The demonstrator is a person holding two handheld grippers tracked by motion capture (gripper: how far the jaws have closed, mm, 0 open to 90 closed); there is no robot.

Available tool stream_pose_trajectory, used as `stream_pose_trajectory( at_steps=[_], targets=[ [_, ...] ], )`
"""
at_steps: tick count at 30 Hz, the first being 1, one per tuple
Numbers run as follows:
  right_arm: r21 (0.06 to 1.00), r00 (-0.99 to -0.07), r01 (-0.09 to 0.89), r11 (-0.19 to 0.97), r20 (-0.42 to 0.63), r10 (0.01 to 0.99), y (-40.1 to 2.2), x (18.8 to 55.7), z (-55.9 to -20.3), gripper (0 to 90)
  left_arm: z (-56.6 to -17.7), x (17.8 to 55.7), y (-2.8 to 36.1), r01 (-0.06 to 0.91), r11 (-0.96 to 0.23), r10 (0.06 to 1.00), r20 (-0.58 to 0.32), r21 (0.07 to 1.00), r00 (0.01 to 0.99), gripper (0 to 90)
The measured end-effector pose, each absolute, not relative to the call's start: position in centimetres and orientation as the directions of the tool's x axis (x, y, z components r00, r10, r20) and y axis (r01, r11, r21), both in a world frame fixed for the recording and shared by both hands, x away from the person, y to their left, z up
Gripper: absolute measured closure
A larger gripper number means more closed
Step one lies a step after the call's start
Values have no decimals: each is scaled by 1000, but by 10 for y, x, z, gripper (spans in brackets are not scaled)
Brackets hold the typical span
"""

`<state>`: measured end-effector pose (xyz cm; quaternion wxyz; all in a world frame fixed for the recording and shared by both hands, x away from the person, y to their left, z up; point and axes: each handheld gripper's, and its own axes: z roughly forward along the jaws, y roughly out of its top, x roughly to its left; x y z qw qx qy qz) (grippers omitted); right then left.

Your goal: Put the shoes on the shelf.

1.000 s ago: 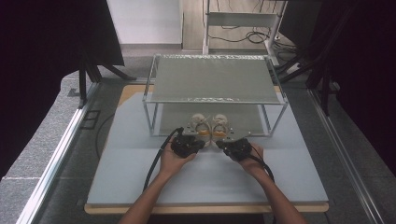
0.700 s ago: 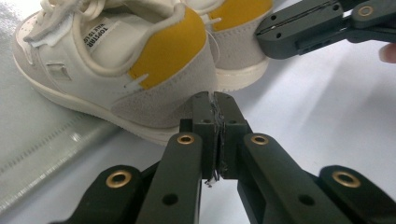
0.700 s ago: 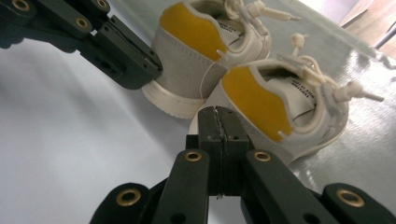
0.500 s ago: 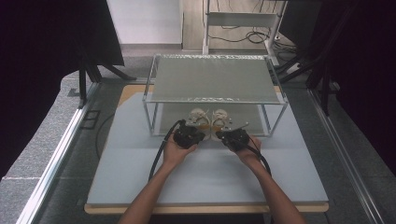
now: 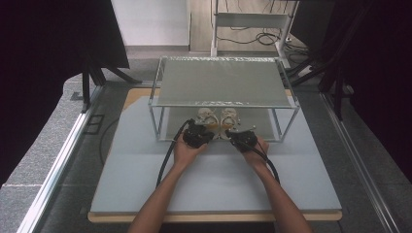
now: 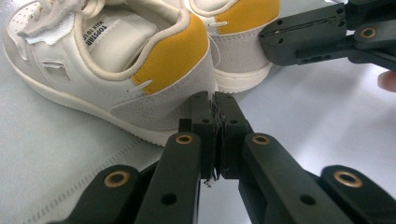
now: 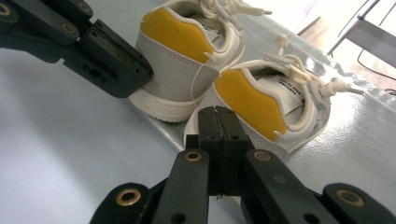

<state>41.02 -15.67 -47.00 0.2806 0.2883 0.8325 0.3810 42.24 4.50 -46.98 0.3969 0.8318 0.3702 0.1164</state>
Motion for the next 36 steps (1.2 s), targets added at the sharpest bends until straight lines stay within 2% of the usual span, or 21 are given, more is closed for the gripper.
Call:
stream_pose_trajectory(
  at_steps=[9, 13, 16, 20, 25, 26, 28, 29, 36],
  targets=[
    [804, -654, 262, 534, -259, 710, -155, 415, -476, 899, -471, 427, 41, 512, -418, 718, -72, 750, 692, 859],
    [807, -654, 267, 526, -250, 714, -154, 415, -477, 899, -474, 432, 39, 529, -372, 726, -116, 762, 678, 862],
    [807, -655, 267, 527, -250, 714, -155, 416, -477, 899, -474, 433, 40, 515, -400, 720, -88, 758, 689, 858],
    [805, -649, 254, 536, -269, 711, -157, 413, -477, 899, -472, 424, 45, 477, -438, 702, -41, 762, 711, 786],
    [818, -609, 232, 527, -300, 734, -173, 407, -471, 899, -471, 409, 71, 554, -325, 790, -103, 766, 605, 804],
    [819, -595, 234, 524, -306, 743, -177, 407, -470, 899, -473, 414, 80, 535, -359, 782, -67, 765, 620, 807],
    [821, -573, 246, 515, -305, 761, -182, 411, -469, 899, -476, 420, 88, 554, -331, 809, -74, 764, 584, 811],
    [824, -560, 256, 506, -300, 773, -184, 412, -470, 899, -478, 420, 87, 588, -284, 837, -103, 757, 537, 812],
    [809, -521, 294, 510, -312, 795, -179, 430, -483, 898, -483, 447, 80, 602, -293, 877, -42, 743, 479, 816]
  ],
)
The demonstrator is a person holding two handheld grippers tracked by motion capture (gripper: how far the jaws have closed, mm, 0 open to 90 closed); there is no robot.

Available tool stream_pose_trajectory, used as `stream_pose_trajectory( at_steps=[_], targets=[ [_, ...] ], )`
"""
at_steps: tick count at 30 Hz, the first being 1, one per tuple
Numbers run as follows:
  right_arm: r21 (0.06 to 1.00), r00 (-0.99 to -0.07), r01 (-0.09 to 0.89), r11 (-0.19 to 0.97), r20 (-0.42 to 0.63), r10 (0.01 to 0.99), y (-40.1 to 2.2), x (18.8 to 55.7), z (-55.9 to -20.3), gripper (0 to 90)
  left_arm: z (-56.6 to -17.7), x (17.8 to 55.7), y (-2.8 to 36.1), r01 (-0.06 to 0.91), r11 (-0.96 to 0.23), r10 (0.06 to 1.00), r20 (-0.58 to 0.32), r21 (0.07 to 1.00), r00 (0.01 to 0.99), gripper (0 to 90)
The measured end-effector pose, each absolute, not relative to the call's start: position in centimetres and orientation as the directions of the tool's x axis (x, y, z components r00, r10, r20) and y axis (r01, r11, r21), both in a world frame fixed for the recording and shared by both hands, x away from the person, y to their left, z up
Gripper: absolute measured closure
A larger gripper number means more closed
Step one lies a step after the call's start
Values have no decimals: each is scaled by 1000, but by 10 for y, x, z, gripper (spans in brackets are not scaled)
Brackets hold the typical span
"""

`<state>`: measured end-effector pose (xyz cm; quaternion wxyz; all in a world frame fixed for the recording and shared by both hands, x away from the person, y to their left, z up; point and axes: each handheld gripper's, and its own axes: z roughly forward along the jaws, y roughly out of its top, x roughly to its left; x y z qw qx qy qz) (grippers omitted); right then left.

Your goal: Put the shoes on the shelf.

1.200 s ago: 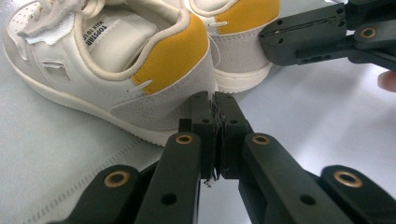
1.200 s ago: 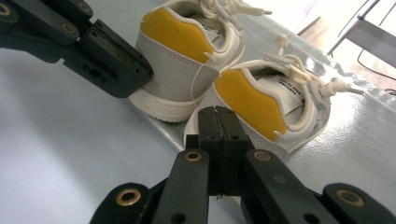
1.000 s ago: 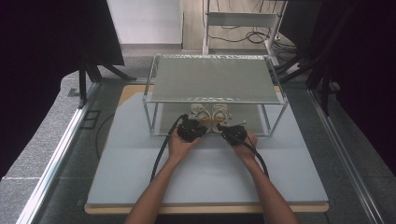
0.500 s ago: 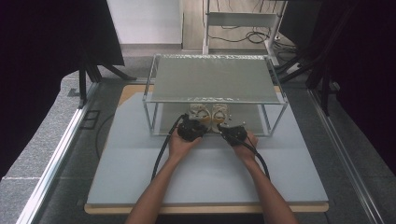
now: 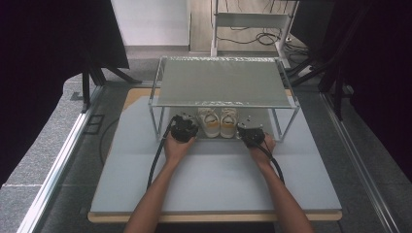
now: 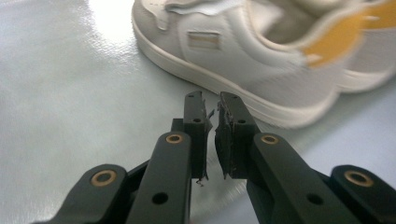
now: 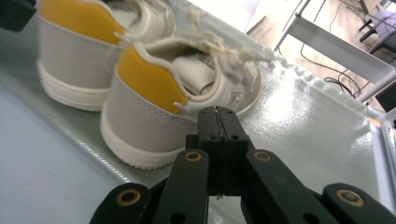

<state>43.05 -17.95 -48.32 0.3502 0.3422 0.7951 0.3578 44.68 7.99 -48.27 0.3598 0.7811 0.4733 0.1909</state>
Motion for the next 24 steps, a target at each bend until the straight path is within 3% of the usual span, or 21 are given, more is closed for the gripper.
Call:
stream_pose_trajectory(
  at_steps=[12, 19, 24],
  targets=[
    [772, -486, 324, 547, -361, 796, -176, 450, -493, 897, -488, 470, 70, 643, -320, 876, -40, 696, 480, 811],
    [768, -483, 320, 555, -372, 793, -174, 452, -496, 900, -487, 472, 65, 635, -324, 879, -26, 702, 477, 893],
    [764, -484, 322, 559, -375, 791, -171, 454, -493, 900, -486, 476, 62, 640, -333, 879, -17, 693, 476, 898]
  ],
)
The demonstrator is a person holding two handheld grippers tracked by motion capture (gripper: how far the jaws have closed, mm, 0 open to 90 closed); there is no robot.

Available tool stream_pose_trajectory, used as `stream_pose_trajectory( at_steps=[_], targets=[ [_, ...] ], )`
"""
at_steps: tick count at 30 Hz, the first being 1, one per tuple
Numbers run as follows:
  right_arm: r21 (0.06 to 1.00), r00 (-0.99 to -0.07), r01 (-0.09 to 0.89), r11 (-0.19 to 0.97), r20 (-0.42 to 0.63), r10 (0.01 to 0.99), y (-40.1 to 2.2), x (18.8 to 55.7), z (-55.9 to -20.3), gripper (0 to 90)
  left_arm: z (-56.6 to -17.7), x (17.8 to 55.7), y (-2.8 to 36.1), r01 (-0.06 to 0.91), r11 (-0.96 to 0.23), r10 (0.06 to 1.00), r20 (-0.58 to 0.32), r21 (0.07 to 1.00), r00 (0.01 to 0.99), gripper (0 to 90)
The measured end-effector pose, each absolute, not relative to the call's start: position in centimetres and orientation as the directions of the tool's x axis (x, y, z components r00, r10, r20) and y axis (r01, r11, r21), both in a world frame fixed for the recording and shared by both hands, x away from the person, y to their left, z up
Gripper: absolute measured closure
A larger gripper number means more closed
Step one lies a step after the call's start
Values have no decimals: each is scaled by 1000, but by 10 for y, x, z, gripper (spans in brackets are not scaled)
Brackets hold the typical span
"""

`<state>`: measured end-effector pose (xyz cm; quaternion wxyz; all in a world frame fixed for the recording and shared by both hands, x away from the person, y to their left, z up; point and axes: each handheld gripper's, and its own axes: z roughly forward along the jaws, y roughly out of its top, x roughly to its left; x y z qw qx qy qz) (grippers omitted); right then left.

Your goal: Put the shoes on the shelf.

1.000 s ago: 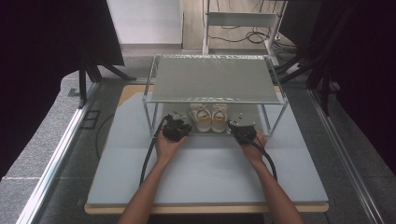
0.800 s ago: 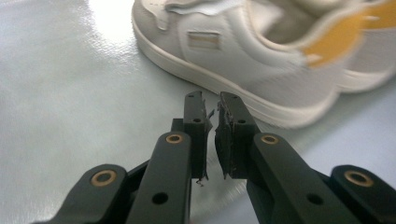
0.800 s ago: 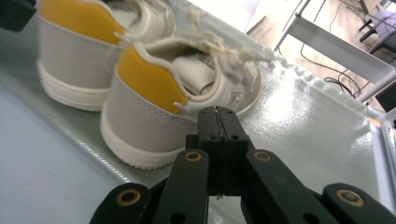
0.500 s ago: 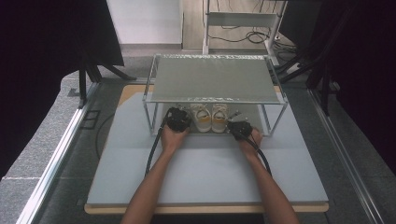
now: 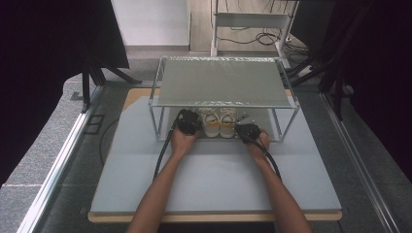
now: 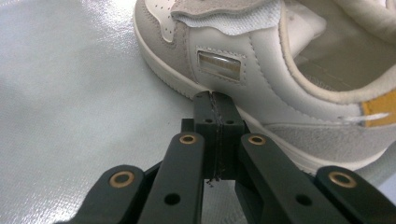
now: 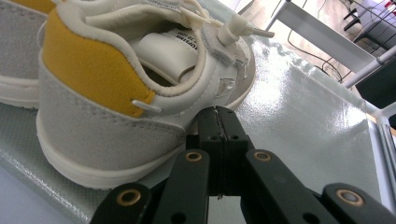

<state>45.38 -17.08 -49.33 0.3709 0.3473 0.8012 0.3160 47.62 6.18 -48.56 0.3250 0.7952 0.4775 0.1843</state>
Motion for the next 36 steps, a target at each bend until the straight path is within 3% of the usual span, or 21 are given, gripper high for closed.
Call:
stream_pose_trajectory(
  at_steps=[12, 17, 21, 27, 28, 30, 36],
  targets=[
    [761, -488, 321, 563, -376, 787, -169, 458, -495, 900, -487, 484, 62, 641, -310, 872, -59, 702, 487, 891],
    [757, -469, 330, 564, -387, 794, -169, 455, -495, 879, -487, 481, 73, 656, -266, 871, -116, 707, 478, 758],
    [756, -464, 306, 578, -412, 784, -171, 447, -493, 866, -483, 466, 79, 633, -269, 870, -98, 726, 483, 719],
    [792, -499, 288, 538, -355, 791, -176, 426, -485, 865, -477, 436, 82, 600, -271, 857, -95, 753, 506, 691],
    [799, -502, 272, 536, -357, 788, -177, 422, -483, 861, -476, 435, 87, 547, -340, 828, -33, 765, 560, 684],
    [803, -517, 267, 533, -347, 782, -178, 415, -481, 848, -474, 426, 88, 533, -349, 817, -28, 771, 576, 669],
    [824, -548, 223, 520, -335, 766, -181, 391, -480, 819, -473, 395, 89, 546, -304, 817, -81, 781, 571, 616]
  ],
)
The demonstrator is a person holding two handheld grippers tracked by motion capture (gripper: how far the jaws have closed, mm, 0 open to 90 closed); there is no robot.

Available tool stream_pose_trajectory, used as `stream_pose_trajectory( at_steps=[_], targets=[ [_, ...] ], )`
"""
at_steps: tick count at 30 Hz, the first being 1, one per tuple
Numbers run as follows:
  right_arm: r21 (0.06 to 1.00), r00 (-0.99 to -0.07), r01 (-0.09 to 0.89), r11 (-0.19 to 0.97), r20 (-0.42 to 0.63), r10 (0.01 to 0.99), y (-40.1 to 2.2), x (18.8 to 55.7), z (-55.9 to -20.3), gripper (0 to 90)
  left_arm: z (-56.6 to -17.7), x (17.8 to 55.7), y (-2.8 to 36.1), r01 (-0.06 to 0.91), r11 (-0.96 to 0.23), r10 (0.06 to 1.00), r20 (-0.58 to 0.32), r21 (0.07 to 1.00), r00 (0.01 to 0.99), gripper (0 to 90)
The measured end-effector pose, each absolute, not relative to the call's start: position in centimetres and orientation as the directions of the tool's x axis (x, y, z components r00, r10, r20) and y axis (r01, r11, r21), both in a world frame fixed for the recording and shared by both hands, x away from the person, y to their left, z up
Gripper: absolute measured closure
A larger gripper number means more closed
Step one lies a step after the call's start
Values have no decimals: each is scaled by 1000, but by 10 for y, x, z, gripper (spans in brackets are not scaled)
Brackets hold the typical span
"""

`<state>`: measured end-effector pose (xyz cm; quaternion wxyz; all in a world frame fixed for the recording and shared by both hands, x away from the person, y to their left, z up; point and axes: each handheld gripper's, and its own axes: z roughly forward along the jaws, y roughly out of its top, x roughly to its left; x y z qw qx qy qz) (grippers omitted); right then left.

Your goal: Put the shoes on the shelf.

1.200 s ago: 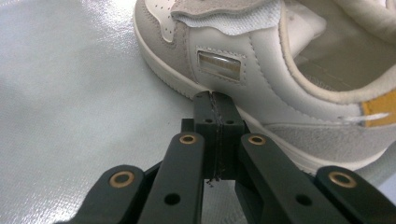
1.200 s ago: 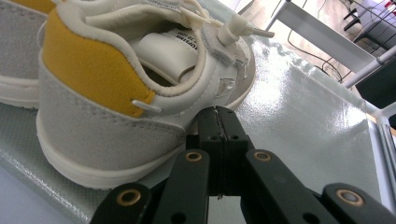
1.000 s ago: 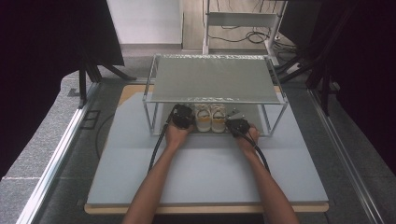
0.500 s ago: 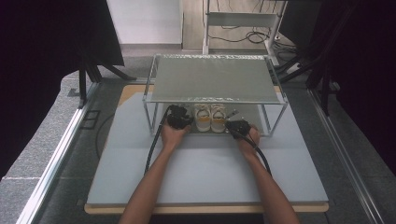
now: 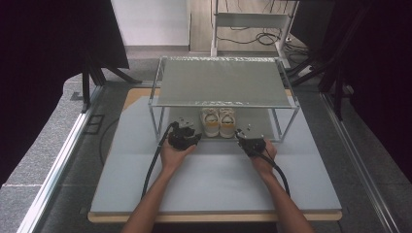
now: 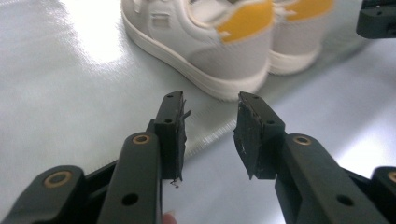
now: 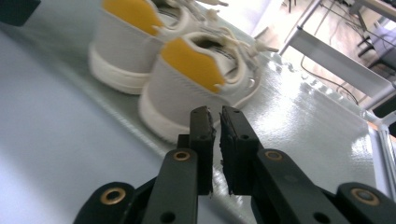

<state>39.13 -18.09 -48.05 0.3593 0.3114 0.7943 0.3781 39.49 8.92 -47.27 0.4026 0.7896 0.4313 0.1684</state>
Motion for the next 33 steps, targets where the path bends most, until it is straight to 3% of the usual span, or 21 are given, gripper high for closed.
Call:
stream_pose_trajectory(
  at_steps=[16, 24, 33],
  targets=[
    [837, -676, 181, 516, -276, 684, -210, 323, -476, 677, -476, 321, 119, 525, -288, 796, -104, 801, 596, 533],
    [835, -657, 228, 500, -246, 712, -239, 307, -481, 624, -478, 297, 132, 530, -307, 795, -93, 791, 599, 499],
    [836, -654, 245, 492, -232, 720, -246, 307, -484, 603, -482, 300, 129, 542, -328, 785, -97, 774, 612, 486]
  ],
)
